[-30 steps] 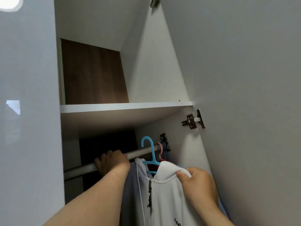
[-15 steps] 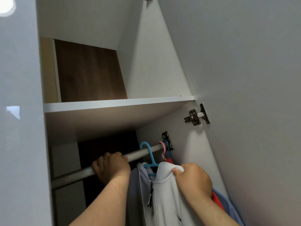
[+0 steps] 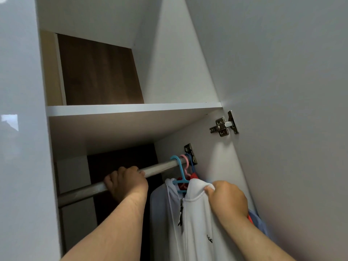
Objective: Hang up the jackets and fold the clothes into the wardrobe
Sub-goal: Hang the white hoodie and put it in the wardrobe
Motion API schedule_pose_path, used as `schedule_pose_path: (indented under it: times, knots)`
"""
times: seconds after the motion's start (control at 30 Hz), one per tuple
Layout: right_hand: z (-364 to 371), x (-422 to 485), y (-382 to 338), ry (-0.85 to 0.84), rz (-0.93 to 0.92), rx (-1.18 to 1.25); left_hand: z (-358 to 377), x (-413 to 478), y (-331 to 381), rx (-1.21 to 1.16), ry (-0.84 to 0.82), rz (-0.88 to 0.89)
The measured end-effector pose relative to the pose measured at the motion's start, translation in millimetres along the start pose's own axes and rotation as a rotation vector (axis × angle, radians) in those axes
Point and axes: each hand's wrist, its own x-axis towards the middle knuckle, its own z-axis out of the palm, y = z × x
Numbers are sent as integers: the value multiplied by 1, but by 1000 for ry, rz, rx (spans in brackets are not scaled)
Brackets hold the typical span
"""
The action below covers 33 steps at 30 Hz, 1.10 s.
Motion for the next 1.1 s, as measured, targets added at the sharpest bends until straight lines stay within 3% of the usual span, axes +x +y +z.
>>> schedule_pose_path:
  times: [0.13,0.3,0.57,0.77,1.1]
  knots:
    - [9,-13,11,-25,-202,-155,3,2,-1,40,8,3]
    - [11,-32,18,-43,-229,69,13,-7,1,65,27,38]
    - [-13,-69,17,-64,-230,93,30,-103,13,-351,-184,162]
    - [-43,-100,21,-132,-212,-24,0,-162,-9,-285,-394,342]
    - [-84,-163,13,-184,-346,34,-71,-224,-63,-395,-328,439]
